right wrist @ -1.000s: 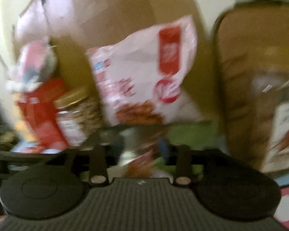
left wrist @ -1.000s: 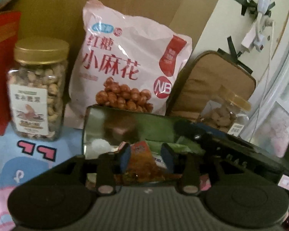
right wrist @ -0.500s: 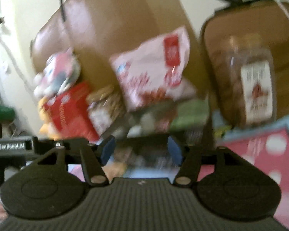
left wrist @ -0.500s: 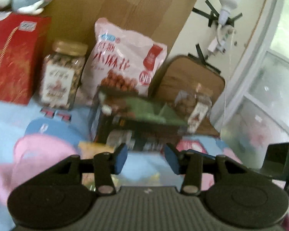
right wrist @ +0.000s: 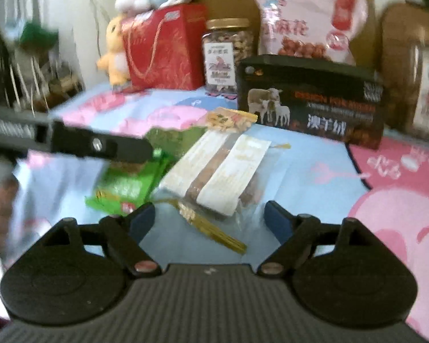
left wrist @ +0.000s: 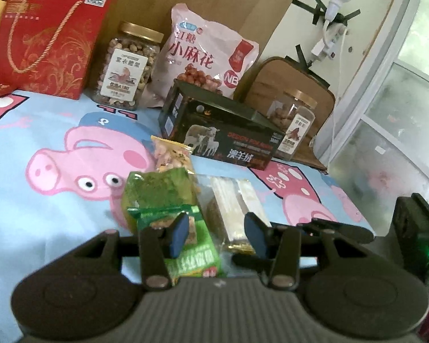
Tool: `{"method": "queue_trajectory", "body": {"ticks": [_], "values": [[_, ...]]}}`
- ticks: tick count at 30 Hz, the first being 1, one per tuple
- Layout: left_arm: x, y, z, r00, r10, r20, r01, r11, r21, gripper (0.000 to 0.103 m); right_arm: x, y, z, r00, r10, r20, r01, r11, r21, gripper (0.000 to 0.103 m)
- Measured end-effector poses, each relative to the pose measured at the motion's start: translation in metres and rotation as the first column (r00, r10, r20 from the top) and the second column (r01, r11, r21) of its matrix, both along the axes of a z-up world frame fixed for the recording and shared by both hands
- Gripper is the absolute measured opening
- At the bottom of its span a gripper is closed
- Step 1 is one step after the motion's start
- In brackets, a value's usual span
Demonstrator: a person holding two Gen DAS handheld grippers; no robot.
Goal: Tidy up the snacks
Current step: 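Move the left gripper toward the clear bag of white nougat bars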
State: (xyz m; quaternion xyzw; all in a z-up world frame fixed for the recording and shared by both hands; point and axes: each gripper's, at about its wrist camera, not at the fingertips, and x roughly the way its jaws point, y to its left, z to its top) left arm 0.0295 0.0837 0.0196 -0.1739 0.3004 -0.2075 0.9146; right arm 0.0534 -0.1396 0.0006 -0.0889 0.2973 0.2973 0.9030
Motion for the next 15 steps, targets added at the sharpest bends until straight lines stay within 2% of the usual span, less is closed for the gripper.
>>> {"method": "queue_trajectory", "body": {"ticks": [1,4,8,15], "values": [[-0.003,0.002,0.0,1.0,0.003,0.0,-0.003,1.0,-0.004,0.044,-0.003,0.001,0.0,0.999,-0.009,0.031,0.01,0.999,-0.034,0.058],[-0.009,0.007,-0.004,1.0,0.011,-0.009,-0.011,1.0,-0.015,0.044,-0.005,-0.006,0.001,0.999,-0.025,0.025,0.026,0.999,-0.019,0.047],[-0.012,0.008,-0.006,1.0,-0.001,-0.029,0.0,0.999,-0.033,0.044,-0.015,-0.017,0.0,0.998,-0.05,0.032,0.05,0.999,-0.005,0.045],[-0.012,-0.008,0.005,0.998,-0.066,-0.01,0.066,0.997,-0.033,0.044,-0.031,-0.04,0.0,0.995,-0.095,0.033,0.094,0.995,0.011,0.046]]}}
